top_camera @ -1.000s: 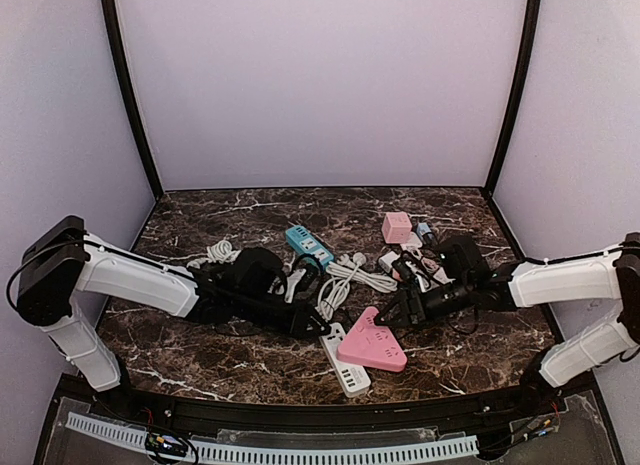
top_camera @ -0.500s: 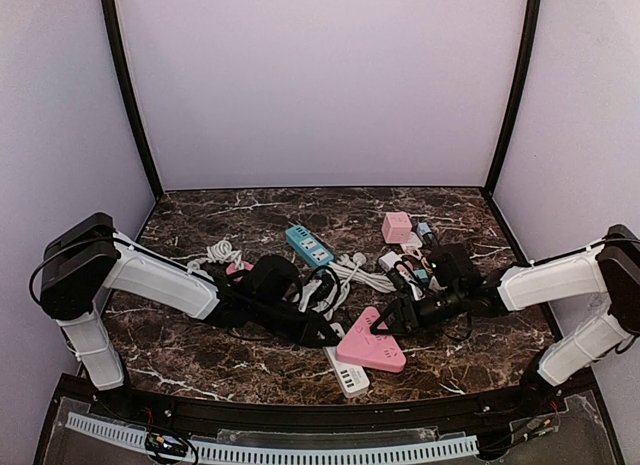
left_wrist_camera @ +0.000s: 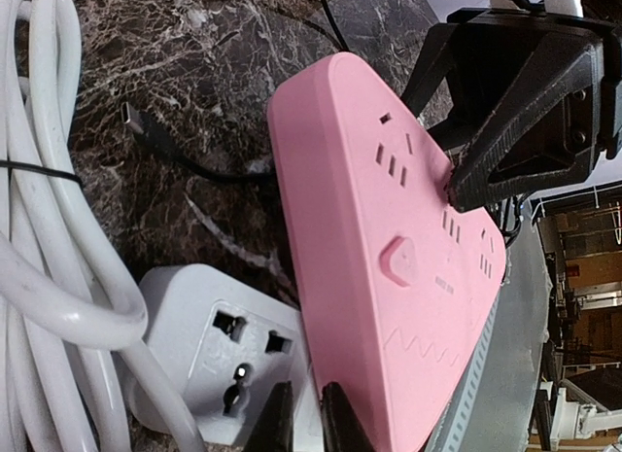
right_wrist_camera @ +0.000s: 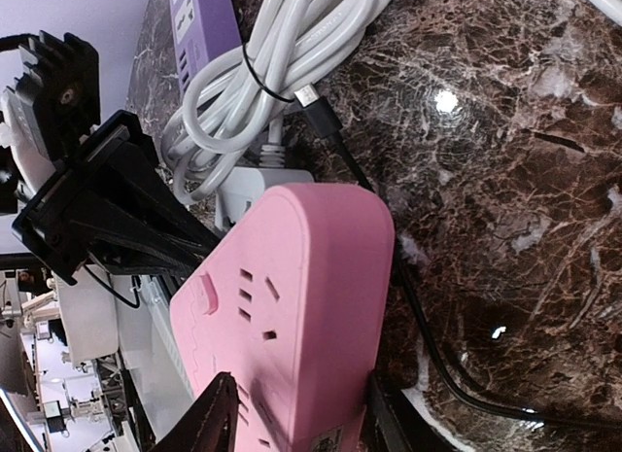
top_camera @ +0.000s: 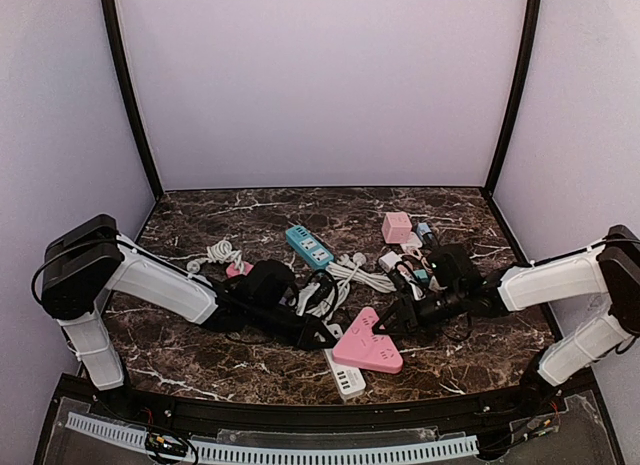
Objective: Pull the plug off the socket
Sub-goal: Remove the plug from the socket.
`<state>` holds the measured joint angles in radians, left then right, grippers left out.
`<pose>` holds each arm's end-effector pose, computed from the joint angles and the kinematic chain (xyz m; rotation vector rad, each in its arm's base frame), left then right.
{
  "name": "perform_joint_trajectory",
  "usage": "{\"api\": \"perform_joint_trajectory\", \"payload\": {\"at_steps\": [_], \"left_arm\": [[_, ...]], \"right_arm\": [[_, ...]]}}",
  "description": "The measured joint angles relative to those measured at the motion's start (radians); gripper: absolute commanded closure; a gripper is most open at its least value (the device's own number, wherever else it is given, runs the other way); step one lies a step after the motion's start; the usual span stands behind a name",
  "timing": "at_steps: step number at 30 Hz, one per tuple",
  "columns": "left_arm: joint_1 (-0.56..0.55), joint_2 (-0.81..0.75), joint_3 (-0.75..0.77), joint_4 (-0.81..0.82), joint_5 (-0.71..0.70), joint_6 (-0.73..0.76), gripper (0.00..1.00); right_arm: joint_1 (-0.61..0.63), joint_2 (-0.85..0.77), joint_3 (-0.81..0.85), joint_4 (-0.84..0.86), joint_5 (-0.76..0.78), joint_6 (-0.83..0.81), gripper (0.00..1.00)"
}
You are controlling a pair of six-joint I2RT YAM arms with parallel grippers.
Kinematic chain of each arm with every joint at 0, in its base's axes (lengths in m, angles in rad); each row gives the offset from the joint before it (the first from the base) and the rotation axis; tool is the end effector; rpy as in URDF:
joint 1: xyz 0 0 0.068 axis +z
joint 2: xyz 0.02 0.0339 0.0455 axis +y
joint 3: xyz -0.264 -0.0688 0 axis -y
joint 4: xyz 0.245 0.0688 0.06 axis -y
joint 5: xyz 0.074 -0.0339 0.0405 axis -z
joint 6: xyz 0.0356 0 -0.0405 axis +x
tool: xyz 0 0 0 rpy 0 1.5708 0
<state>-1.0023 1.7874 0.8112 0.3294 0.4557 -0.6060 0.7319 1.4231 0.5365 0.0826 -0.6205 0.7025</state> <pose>0.1743 -0.3019 0.1381 0.7744 2.3919 -1.2974 0.1751 0.1851 0.1485 -0.3798 2.6324 1.3366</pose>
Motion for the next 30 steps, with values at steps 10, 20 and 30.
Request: {"api": "perform_joint_trajectory", "payload": {"at_steps": [10,20,30], "left_arm": [[0.001,0.002,-0.023,0.044,-0.001,0.000,0.90],[0.001,0.008,-0.023,0.048,0.002,0.000,0.94],[0.001,0.010,-0.023,0.048,0.009,0.000,0.95]], "right_arm": [[0.001,-0.039,-0.007,0.001,0.003,0.018,0.58],[0.002,0.031,-0.032,0.076,-0.005,0.038,0.51],[0.004,0.069,-0.045,0.171,-0.021,0.069,0.63]]}}
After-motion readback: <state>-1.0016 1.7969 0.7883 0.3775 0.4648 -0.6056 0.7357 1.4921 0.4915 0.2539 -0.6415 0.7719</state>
